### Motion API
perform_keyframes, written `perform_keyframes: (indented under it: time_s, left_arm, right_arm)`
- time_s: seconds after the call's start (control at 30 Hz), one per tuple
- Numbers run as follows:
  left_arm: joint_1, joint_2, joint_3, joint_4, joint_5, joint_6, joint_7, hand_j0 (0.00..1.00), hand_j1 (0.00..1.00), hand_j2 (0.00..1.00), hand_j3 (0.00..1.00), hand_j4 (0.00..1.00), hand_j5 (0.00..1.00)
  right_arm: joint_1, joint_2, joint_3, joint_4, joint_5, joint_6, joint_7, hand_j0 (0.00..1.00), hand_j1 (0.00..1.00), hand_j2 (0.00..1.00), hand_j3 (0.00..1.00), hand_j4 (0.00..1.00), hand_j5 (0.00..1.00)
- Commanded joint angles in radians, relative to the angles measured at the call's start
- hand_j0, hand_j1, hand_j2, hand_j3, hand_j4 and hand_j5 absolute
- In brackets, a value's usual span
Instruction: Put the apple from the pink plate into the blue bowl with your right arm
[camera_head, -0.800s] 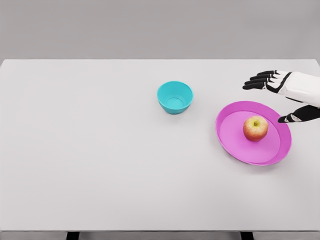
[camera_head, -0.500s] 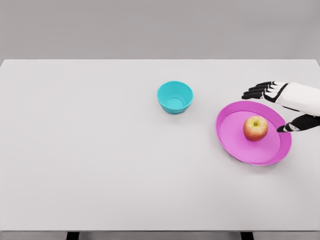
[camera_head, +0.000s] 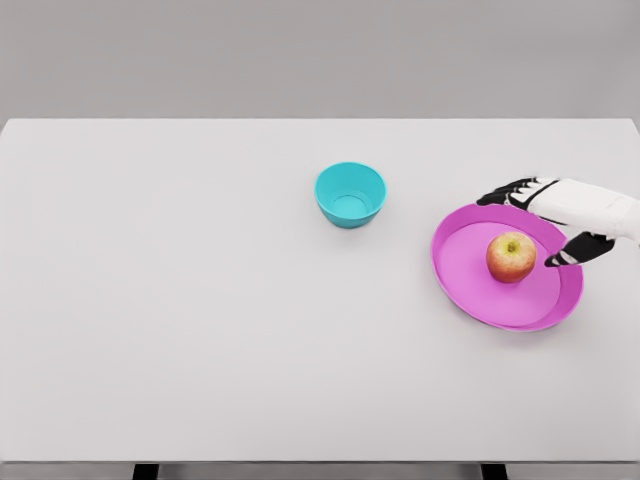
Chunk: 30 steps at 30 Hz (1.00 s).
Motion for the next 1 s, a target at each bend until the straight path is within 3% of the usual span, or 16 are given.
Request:
perform_keyframes:
  time_s: [0.0,0.57,0.67,0.97]
  left_arm:
    - [0.000,0.000,-0.001,0.000,0.002,0.000,0.000,1.00,1.00,1.00,1.00,1.00,1.00]
    - [0.000,0.000,-0.001,0.000,0.000,0.000,0.001,1.00,1.00,1.00,1.00,1.00,1.00]
    - [0.000,0.000,-0.001,0.000,0.000,0.000,0.000,1.00,1.00,1.00,1.00,1.00,1.00]
    - [-0.002,0.000,0.001,0.000,0.002,0.000,0.000,1.00,1.00,1.00,1.00,1.00,1.00]
  right_arm:
    - [0.000,0.015,0.022,0.024,0.024,0.004,0.000,1.00,1.00,1.00,1.00,1.00,1.00]
    - [-0.023,0.003,0.051,0.018,0.021,0.034,0.000,1.00,1.00,1.00,1.00,1.00,1.00]
    - [-0.058,-0.009,0.123,0.027,0.019,0.035,0.000,1.00,1.00,1.00,1.00,1.00,1.00]
    - [-0.074,-0.005,0.155,0.064,0.024,0.035,0.000,1.00,1.00,1.00,1.00,1.00,1.00]
